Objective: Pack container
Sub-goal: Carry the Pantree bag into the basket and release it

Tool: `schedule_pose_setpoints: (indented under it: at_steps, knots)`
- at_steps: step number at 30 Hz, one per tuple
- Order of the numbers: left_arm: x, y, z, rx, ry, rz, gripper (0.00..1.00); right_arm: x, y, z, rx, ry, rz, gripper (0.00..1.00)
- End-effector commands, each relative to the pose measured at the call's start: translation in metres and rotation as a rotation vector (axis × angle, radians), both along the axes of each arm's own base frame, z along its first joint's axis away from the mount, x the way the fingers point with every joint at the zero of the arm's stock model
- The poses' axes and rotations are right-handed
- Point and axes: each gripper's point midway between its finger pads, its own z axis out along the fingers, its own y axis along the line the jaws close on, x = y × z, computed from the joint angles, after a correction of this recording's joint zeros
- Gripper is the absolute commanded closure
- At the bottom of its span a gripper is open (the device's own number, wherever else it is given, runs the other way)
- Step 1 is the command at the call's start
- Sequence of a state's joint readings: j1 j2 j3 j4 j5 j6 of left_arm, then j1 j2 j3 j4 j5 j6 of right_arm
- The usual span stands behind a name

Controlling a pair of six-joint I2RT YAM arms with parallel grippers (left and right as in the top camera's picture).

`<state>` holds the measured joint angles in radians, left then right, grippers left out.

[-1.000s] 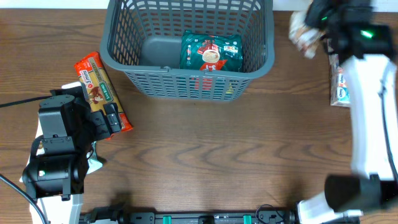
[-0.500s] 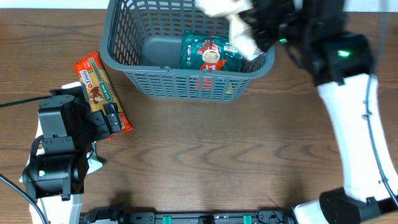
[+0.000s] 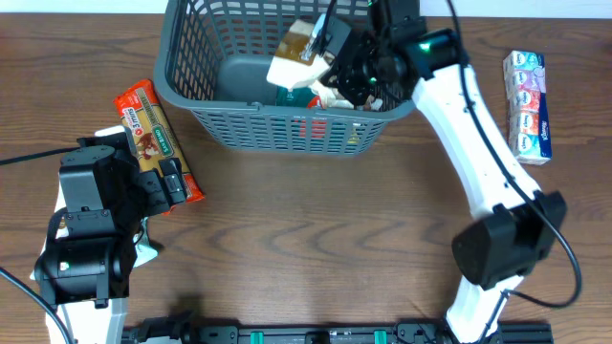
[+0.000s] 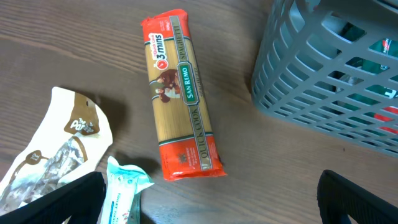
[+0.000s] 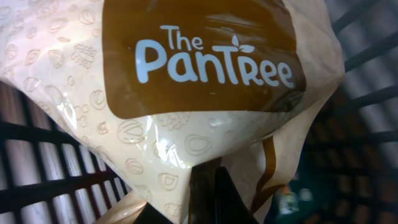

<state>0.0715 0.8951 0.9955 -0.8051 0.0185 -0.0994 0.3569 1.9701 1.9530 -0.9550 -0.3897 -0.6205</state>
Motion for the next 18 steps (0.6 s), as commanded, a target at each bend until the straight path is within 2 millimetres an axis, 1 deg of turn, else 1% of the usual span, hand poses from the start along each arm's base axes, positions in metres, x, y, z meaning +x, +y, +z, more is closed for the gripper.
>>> schedule_pose_setpoints:
  at_steps: [1,2,3,4,6,7,15,17,18]
  knots:
    - [0.000,0.004,0.006,0.020,-0.012,0.003,0.01,-0.003,0.008,-0.018,0.008,0.044,0.043,0.97]
    - [0.001,0.004,0.006,0.021,-0.012,0.003,0.01,-0.002,0.008,-0.022,0.014,0.069,0.020,0.71]
    - [0.000,0.004,0.006,0.021,-0.012,0.003,0.01,-0.001,0.009,-0.026,0.018,0.091,-0.001,0.53]
    - [0.000,0.004,0.006,0.020,-0.012,0.003,0.01,-0.002,0.008,-0.028,0.017,0.101,-0.007,0.48]
    - [0.000,0.004,0.006,0.021,-0.012,0.003,0.01,-0.002,0.007,-0.032,0.009,0.110,-0.011,0.36]
    - [0.000,0.004,0.006,0.021,-0.012,0.003,0.01,-0.001,0.006,-0.032,0.006,0.108,-0.013,0.34]
    - [0.001,0.004,0.006,0.020,-0.012,0.003,0.01,0.008,0.007,-0.026,0.011,0.060,-0.020,0.32]
    - [0.000,0.004,0.006,0.021,-0.012,0.003,0.01,0.015,0.005,-0.016,-0.001,0.021,-0.037,0.33]
    - [0.000,0.004,0.006,0.021,-0.012,0.003,0.01,0.019,0.004,-0.003,0.002,-0.013,-0.044,0.32]
